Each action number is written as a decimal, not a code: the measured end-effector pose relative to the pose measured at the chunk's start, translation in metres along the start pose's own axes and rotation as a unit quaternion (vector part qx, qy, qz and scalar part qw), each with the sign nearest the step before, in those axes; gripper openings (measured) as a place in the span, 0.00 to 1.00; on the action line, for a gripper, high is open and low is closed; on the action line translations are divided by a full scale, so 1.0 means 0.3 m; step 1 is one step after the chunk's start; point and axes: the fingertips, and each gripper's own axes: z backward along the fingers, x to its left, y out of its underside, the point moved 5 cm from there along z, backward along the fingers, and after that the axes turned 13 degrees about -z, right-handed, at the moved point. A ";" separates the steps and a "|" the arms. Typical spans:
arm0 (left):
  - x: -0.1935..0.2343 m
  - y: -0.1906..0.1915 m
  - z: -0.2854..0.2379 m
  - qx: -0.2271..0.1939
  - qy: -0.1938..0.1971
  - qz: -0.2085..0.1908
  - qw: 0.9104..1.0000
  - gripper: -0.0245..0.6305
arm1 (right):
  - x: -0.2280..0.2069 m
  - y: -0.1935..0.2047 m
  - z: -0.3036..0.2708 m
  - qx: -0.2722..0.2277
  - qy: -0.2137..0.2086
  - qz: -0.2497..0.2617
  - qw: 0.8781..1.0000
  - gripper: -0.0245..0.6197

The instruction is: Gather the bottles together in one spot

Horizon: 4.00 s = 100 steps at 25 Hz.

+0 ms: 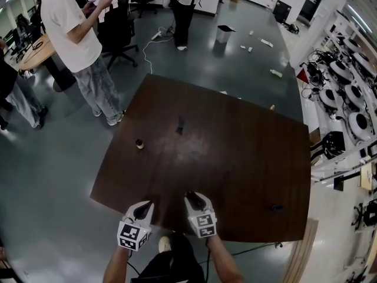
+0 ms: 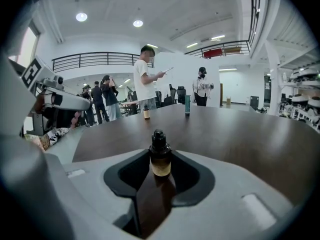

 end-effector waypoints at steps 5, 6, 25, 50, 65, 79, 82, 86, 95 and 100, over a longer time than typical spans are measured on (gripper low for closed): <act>0.001 -0.002 0.005 0.000 0.001 0.001 1.000 0.04 | 0.018 0.016 0.004 0.003 -0.001 0.009 1.000 0.24; 0.003 0.000 0.006 0.000 0.001 0.001 1.000 0.04 | 0.020 0.018 0.003 0.002 0.000 0.011 1.000 0.24; 0.039 -0.066 0.031 -0.013 -0.005 -0.004 1.000 0.04 | 0.036 -0.068 0.090 -0.031 0.001 0.000 1.000 0.37; 0.082 -0.301 0.009 -0.053 -0.060 0.001 0.997 0.04 | 0.144 -0.434 0.156 -0.097 -0.063 -0.005 0.993 0.04; 0.271 -0.259 0.137 -0.054 -0.159 0.029 0.985 0.04 | 0.397 -0.530 -0.051 -0.093 -0.160 0.017 0.983 0.04; 0.508 -0.139 0.024 -0.033 -0.095 0.030 0.995 0.04 | 0.402 -0.485 -0.321 -0.081 -0.086 0.026 0.993 0.04; 0.569 -0.130 -0.007 -0.034 -0.072 0.030 0.996 0.04 | 0.419 -0.468 -0.381 -0.071 -0.070 0.028 0.995 0.04; 0.632 -0.113 -0.047 -0.027 -0.047 0.035 0.998 0.04 | 0.426 -0.452 -0.449 -0.056 -0.051 0.020 0.997 0.04; 0.710 -0.012 -0.118 0.000 -0.006 0.051 0.999 0.04 | 0.404 -0.375 -0.580 -0.020 -0.020 0.011 1.000 0.04; 0.722 0.019 -0.147 0.007 0.010 0.056 0.998 0.04 | 0.400 -0.361 -0.633 -0.020 -0.015 0.010 1.000 0.04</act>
